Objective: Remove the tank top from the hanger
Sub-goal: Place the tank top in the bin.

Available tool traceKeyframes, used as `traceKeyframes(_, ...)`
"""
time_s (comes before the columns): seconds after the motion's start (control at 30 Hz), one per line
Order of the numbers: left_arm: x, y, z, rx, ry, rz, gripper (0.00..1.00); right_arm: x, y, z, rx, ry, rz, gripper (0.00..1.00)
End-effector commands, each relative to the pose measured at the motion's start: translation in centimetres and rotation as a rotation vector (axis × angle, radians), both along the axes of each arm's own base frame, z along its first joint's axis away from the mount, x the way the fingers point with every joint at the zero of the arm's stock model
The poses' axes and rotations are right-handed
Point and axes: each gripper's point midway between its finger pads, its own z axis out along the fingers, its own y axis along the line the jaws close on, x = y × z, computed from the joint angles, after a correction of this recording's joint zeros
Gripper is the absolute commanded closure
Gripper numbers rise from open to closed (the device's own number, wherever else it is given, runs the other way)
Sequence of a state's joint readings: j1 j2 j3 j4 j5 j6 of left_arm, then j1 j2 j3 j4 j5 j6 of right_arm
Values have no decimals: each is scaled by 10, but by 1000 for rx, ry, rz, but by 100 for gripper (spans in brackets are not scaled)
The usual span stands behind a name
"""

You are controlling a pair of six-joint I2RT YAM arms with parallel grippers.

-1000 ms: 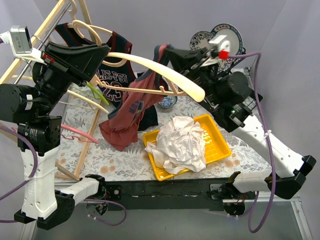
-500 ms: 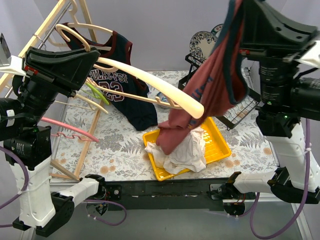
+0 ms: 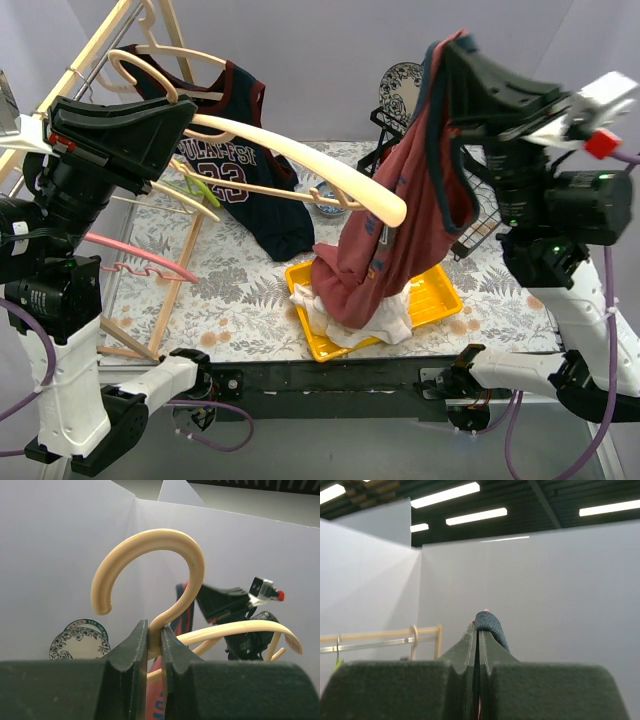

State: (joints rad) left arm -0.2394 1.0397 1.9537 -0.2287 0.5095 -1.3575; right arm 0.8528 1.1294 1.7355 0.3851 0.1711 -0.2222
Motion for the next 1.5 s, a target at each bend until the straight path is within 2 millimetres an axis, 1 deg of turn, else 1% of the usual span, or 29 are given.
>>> traceKeyframes(0.0, 4, 10, 4, -17, -10, 72, 100, 26, 0, -69, -33, 209, -37, 99)
traceKeyframes(0.03, 2, 11, 6, -19, -16, 80, 100, 26, 6, -86, -26, 257, 10, 99)
traceKeyframes(0.07, 3, 13, 6, -18, -14, 92, 100, 37, 26, -133, -107, 338, 38, 99)
traceKeyframes(0.1, 4, 14, 7, -16, -21, 104, 100, 28, 21, -144, -109, 351, 66, 99)
traceKeyframes(0.13, 1, 15, 11, -20, -29, 111, 100, 28, 25, -164, -131, 390, 86, 99)
traceKeyframes(0.17, 3, 16, 10, -16, -24, 117, 100, 38, 37, -216, -173, 522, 103, 99)
traceKeyframes(0.2, 4, 16, 11, -14, -26, 123, 100, 34, 30, -228, -153, 564, 110, 99)
traceKeyframes(0.27, 5, 16, 11, -17, -24, 125, 100, 38, 29, -274, -122, 719, 124, 99)
traceKeyframes(0.3, 6, 16, 10, -12, -25, 129, 100, 37, 30, -318, -166, 807, 119, 99)
traceKeyframes(0.37, 8, 16, 8, -9, -22, 134, 100, 32, 32, -352, -106, 929, 174, 99)
traceKeyframes(0.4, 10, 17, 7, -8, -16, 139, 100, 28, 32, -401, -151, 1035, 161, 99)
traceKeyframes(0.47, 11, 19, 4, -8, -14, 158, 100, 20, 37, -443, -168, 1141, 201, 99)
traceKeyframes(0.5, 11, 21, 5, -11, -15, 167, 100, 14, 35, -486, -163, 1281, 181, 99)
traceKeyframes(0.57, 10, 24, 4, -14, -20, 191, 100, 9, 28, -531, -149, 1421, 137, 99)
traceKeyframes(0.6, 13, 25, 2, -13, -13, 198, 100, 1, 26, -569, -144, 1524, 120, 99)
traceKeyframes(0.73, 22, 31, -3, -3, 7, 253, 100, -13, 5, -639, -73, 1709, 11, 99)
traceKeyframes(0.8, 26, 33, -3, -1, 11, 274, 100, -12, -3, -648, -49, 1716, -30, 99)
traceKeyframes(0.87, 27, 34, -3, 4, 10, 282, 100, -8, -12, -646, -34, 1700, -83, 99)
traceKeyframes(0.97, 27, 35, 0, 2, 9, 291, 100, -2, -16, -627, -45, 1653, -109, 99)
traceKeyframes(1.0, 27, 36, 1, 2, 6, 298, 100, -1, -15, -619, -53, 1644, -103, 94)
traceKeyframes(1.03, 27, 37, 1, -1, 7, 303, 100, -1, -14, -613, -61, 1639, -102, 80)
traceKeyframes(1.07, 28, 37, 1, -2, 7, 303, 100, 2, -11, -593, -62, 1612, -83, 73)
traceKeyframes(1.13, 28, 38, 0, 0, 9, 307, 100, -4, -18, -588, -95, 1639, -109, 57)
traceKeyframes(1.17, 29, 38, -2, 1, 14, 308, 100, -4, -18, -573, -94, 1621, -102, 53)
traceKeyframes(1.27, 31, 38, -4, 6, 18, 318, 100, -8, -26, -558, -118, 1595, -107, 41)
traceKeyframes(1.3, 30, 39, -4, 7, 16, 321, 100, -7, -26, -545, -130, 1563, -94, 32)
traceKeyframes(1.37, 28, 40, -4, 6, 14, 323, 100, -6, -25, -530, -138, 1527, -76, 22)
traceKeyframes(1.4, 27, 40, -3, 5, 9, 325, 100, -5, -22, -512, -152, 1485, -51, 15)
traceKeyframes(1.47, 25, 41, -3, 5, 7, 326, 100, 2, -12, -492, -191, 1419, -20, 13)
